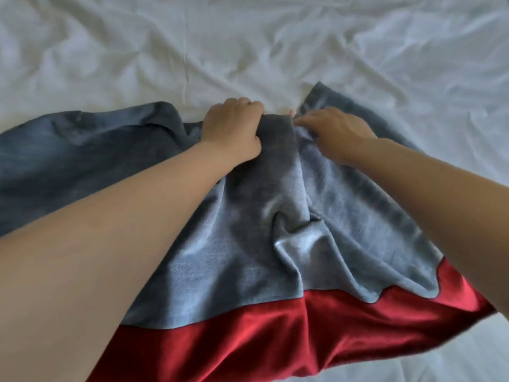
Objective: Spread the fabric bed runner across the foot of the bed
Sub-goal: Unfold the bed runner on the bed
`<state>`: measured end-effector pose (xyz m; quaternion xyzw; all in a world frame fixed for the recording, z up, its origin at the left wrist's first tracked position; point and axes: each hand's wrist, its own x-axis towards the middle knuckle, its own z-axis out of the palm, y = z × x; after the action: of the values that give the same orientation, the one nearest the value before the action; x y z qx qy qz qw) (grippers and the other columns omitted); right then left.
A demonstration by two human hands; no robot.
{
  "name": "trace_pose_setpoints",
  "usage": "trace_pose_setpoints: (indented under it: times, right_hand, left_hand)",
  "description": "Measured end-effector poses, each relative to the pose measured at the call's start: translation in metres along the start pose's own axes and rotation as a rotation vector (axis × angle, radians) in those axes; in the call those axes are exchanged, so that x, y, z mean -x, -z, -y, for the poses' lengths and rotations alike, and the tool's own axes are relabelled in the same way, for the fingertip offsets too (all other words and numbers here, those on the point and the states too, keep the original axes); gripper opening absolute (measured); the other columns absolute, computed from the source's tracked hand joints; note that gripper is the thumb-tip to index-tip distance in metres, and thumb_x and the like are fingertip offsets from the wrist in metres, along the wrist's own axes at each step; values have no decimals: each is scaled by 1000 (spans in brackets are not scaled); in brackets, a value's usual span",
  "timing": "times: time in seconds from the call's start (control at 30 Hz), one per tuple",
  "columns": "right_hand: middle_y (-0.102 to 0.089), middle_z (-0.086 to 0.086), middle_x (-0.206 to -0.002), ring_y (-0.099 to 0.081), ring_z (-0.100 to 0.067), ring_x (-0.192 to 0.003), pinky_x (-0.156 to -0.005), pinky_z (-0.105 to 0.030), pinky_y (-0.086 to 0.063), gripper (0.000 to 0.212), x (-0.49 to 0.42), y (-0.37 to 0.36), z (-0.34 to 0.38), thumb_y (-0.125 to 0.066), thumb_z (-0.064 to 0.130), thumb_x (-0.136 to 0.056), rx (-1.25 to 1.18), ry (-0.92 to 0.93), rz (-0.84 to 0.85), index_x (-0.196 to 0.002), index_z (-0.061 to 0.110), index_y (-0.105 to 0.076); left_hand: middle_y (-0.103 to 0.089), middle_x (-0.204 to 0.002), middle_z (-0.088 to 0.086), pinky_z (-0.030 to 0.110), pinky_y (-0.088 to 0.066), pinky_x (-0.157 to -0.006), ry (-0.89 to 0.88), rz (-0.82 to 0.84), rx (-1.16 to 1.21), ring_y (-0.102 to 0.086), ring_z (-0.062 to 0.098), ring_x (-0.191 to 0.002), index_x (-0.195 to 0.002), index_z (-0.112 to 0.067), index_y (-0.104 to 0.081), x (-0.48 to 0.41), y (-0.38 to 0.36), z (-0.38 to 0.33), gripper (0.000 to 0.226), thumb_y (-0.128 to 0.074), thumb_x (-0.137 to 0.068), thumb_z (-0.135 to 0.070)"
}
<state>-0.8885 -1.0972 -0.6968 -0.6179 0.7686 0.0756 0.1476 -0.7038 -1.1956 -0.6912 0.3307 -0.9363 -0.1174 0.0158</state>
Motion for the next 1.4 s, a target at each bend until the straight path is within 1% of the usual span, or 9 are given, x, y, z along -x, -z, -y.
trace_pose_setpoints:
  times: [0.07, 0.2, 0.33, 0.43, 0.57, 0.7, 0.93, 1.23, 1.4]
  right_hand:
    - [-51, 6, -130, -47, -22, -121, -77, -39, -48, 55, 3, -11, -10, -57, 13, -90, 91, 46, 7, -135, 41, -42]
    - [-59, -2, -113, -55, -26, -107, -74, -37, -48, 28, 3, -28, -16, -57, 7, -88, 47, -63, -123, -112, 22, -61]
    - [-61, -8, -105, -55, -29, -103, -75, -39, -47, 23, 6, -31, -14, -52, 1, -86, 41, -49, -156, -103, 13, -62]
    - [-57, -8, -112, -50, -28, -110, -82, -38, -40, 19, 14, -37, -24, -50, 10, -91, 106, -18, -264, -108, 13, -59]
    - [-45, -12, -133, -40, -31, -124, -95, -41, -33, 30, 31, -46, -50, -51, 21, -92, 69, -219, -428, -121, 15, -53]
    - [-46, -17, -128, -49, -37, -110, -86, -43, -39, 36, 43, -45, -74, -52, 10, -90, 63, -317, -371, -126, 15, -50]
    - [-53, -15, -104, -54, -35, -91, -60, -36, -37, 42, 66, -43, -119, -55, -3, -83, 123, -230, -262, -121, 12, -51]
    - [-53, -22, -103, -56, -43, -92, -67, -42, -43, 31, 130, -47, -200, -48, 2, -85, 100, -452, -249, -114, 10, -56]
    - [-53, -24, -104, -56, -46, -94, -75, -47, -49, 32, 184, -53, -247, -50, 1, -84, 103, -695, -192, -113, 11, -59]
  left_hand:
    - [-60, -103, 8, 36, -39, -71, -54, -44, 33, -54, 30, -95, -110, -14, -57, -6, -7, -15, 35, -53, -75, -18]
    - [-62, -109, 9, 39, -43, -79, -91, -45, 26, -55, 31, -101, -116, -17, -58, -21, -20, -41, 34, -52, -82, -16]
    - [-61, -105, 11, 37, -38, -73, -64, -9, -91, -55, 32, -97, -109, -13, -59, -27, -29, -53, 24, -52, -86, -15]
    - [-60, -99, 11, 38, -39, -70, -41, -62, -95, -55, 32, -92, -100, -11, -62, -29, -30, -62, 24, -53, -86, -28]
    - [-56, -109, 12, 41, -42, -75, 4, -24, -142, -55, 34, -96, -114, -12, -56, -39, -35, -85, 34, -60, -86, -31]
    - [-55, -116, 14, 42, -44, -80, 177, 72, -160, -55, 36, -103, -119, -12, -52, -48, -49, -99, 33, -61, -88, -15]
    - [-56, -113, 13, 42, -44, -81, 75, 19, -148, -54, 35, -100, -115, -11, -60, -58, -58, -127, 39, -52, -83, 9]
    - [-53, -115, 13, 41, -42, -77, -157, 2, -50, -50, 34, -102, -110, -5, -57, -77, -69, -217, 33, -50, -80, 9]
    - [-52, -109, 10, 34, -32, -68, -257, 48, -17, -51, 31, -99, -83, -12, -42, -72, -77, -252, 24, -53, -76, 9]
